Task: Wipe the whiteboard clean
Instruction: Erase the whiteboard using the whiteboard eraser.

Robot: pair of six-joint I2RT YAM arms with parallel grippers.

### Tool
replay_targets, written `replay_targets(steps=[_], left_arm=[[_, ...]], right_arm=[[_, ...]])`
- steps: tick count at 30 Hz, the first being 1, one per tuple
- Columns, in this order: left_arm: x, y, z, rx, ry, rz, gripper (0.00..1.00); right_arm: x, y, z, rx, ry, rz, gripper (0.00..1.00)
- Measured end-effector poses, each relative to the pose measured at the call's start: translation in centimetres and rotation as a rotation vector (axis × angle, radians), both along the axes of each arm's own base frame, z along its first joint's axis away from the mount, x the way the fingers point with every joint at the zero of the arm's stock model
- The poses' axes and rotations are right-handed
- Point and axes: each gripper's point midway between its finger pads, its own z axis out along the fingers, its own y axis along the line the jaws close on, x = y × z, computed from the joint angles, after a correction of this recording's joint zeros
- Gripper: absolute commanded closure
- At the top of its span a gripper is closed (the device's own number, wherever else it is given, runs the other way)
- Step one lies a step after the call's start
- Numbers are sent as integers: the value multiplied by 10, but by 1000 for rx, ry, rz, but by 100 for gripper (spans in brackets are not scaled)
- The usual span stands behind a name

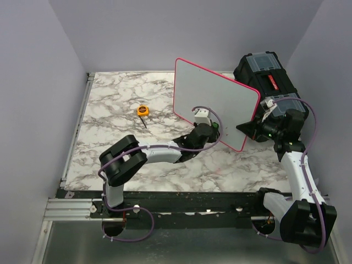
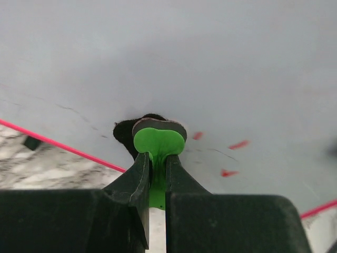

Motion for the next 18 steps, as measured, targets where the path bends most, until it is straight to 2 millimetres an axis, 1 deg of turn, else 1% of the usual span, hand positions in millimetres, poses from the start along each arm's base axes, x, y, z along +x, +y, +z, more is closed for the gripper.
replay_targets(steps=[2, 5, 10, 13, 18], left_arm=[[-14, -18, 8, -14, -11, -34, 100], [-32, -40, 20, -35, -22, -81, 100], [-52, -62, 34, -63, -38, -136, 100], [-54, -64, 35, -67, -40, -139, 100], [-46, -58, 32, -100, -20, -148, 100]], right_arm=[[0, 0, 0, -2, -2, -2, 100], [2, -2, 0, -8, -8, -6, 100], [2, -2, 0, -10, -10, -6, 100], [1, -2, 0, -9, -10, -6, 100], [1, -2, 0, -13, -14, -6, 100]])
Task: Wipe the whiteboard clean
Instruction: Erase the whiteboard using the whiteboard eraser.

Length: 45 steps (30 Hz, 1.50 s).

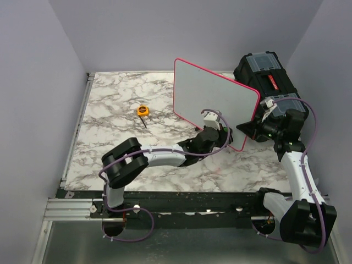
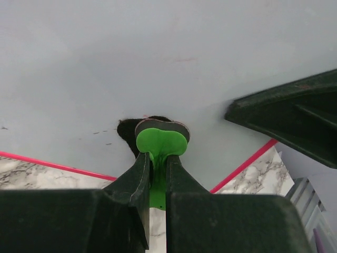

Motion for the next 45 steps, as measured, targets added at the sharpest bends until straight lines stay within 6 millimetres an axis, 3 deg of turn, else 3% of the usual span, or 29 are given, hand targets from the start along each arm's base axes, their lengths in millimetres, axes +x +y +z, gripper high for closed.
replay_targets(steps=[11, 17, 24, 31, 35, 42, 45], left_arm=[[60, 63, -27, 49, 50, 127, 100], [61, 65, -28, 58, 45, 120, 100], [42, 44, -28, 75, 36, 99, 100], [-14, -2, -31, 60, 54, -11, 100], [-30, -16, -32, 54, 63, -59, 100], [-33, -19, -31, 60, 70, -81, 100], [-36, -6, -30, 56, 62, -83, 100]], right_arm=[[0, 0, 0, 1, 1, -1, 100], [0, 0, 0, 2, 3, -1, 100], [1, -1, 0, -1, 2, -7, 100], [1, -1, 0, -5, -5, -6, 100], [0, 0, 0, -4, -7, 1, 100], [0, 0, 0, -11, -19, 11, 100], [-4, 3, -1, 4, 2, 24, 100]])
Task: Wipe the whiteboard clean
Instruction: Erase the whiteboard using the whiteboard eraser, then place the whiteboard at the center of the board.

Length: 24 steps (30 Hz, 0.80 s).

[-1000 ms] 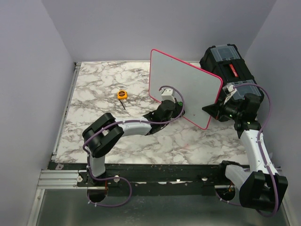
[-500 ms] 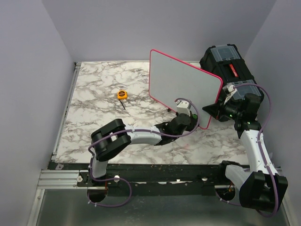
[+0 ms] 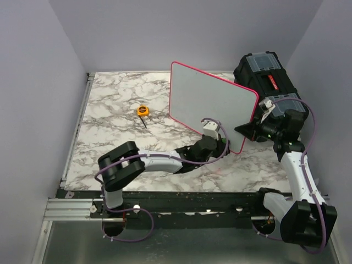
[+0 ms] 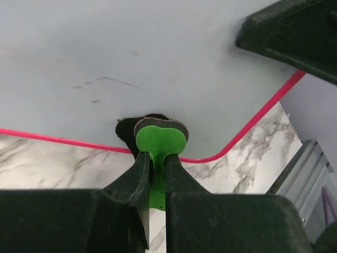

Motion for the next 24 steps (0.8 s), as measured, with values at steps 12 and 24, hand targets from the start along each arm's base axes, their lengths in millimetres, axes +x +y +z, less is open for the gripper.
replay_targets(steps=[12, 24], left_arm=[[28, 217, 71, -49, -170, 230, 100], [-21, 302, 54, -35, -190, 247, 100]], right_arm=[[-15, 19, 11, 80, 93, 80, 100], [52, 11, 85, 213, -4, -37, 100]])
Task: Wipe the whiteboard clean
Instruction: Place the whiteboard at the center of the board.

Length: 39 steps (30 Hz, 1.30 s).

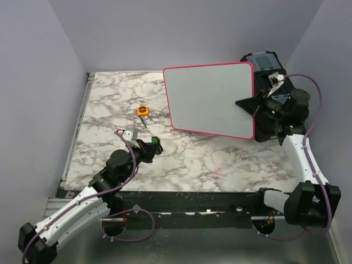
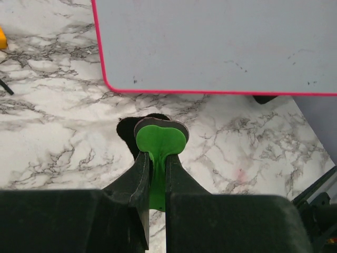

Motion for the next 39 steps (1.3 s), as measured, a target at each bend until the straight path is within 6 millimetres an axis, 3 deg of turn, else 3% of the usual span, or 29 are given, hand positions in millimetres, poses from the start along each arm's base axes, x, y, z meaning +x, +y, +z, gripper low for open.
replay_targets(steps=[13, 21, 25, 30, 39], left_arm=[[-23, 24, -10, -30, 28, 22, 100], [-26, 27, -18, -19, 57, 31, 100], [-26, 27, -17, -24, 59, 32, 100], [-26, 27, -17, -31, 64, 33, 100], [-27, 26, -23, -46, 84, 36, 100]], right_arm=[[62, -19, 40, 129, -19, -172, 99], [82, -27, 56, 190, -83, -256, 99], [85, -25, 37, 167, -132, -297, 99], [79, -14, -18, 108, -94, -325, 99], [47, -5, -39, 34, -188, -316, 99]])
